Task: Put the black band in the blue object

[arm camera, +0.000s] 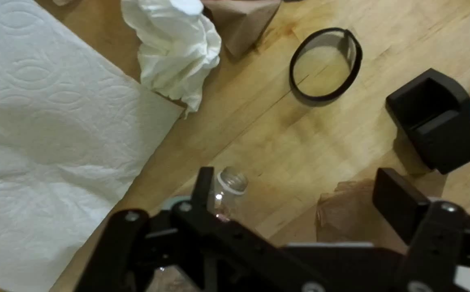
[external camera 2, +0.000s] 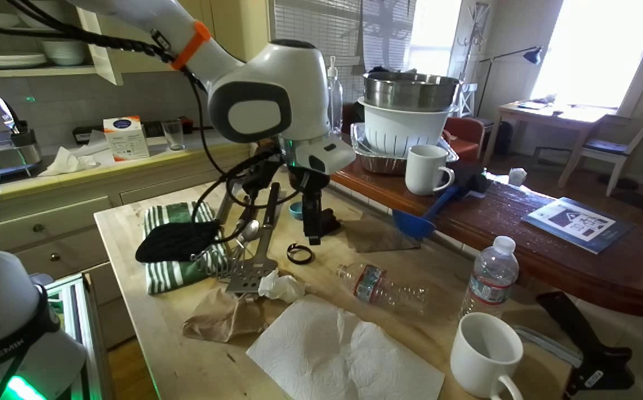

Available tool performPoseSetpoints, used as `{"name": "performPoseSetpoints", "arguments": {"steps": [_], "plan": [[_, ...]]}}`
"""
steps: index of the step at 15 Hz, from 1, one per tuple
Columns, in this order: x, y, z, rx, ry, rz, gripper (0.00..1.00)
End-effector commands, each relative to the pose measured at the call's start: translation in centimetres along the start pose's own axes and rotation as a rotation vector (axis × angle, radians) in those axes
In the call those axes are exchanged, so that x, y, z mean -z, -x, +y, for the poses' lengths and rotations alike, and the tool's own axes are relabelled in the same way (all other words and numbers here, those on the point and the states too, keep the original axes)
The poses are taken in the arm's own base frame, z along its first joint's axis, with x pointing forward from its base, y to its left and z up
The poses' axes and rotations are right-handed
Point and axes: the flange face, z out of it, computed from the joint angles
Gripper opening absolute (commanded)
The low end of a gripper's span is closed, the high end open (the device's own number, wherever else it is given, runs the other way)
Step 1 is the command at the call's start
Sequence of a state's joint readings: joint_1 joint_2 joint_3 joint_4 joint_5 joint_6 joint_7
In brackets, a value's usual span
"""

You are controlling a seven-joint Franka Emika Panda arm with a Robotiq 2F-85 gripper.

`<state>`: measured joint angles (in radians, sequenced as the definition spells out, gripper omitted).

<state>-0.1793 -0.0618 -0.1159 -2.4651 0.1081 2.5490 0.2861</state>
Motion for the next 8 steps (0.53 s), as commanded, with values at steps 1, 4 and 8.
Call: {"name": "performPoseSetpoints", "arguments": {"steps": [1,4,8], "plan": [[-3.8,-0.8,-1.2,-0.008,-0.026,-0.099,1.00],[-4.0,-0.4,-1.0,-0.012,-0.016,-0.081,1.00],[-4.9,-0.8,-1.2,-0.015,-0.011,-0.092,1.00]]}}
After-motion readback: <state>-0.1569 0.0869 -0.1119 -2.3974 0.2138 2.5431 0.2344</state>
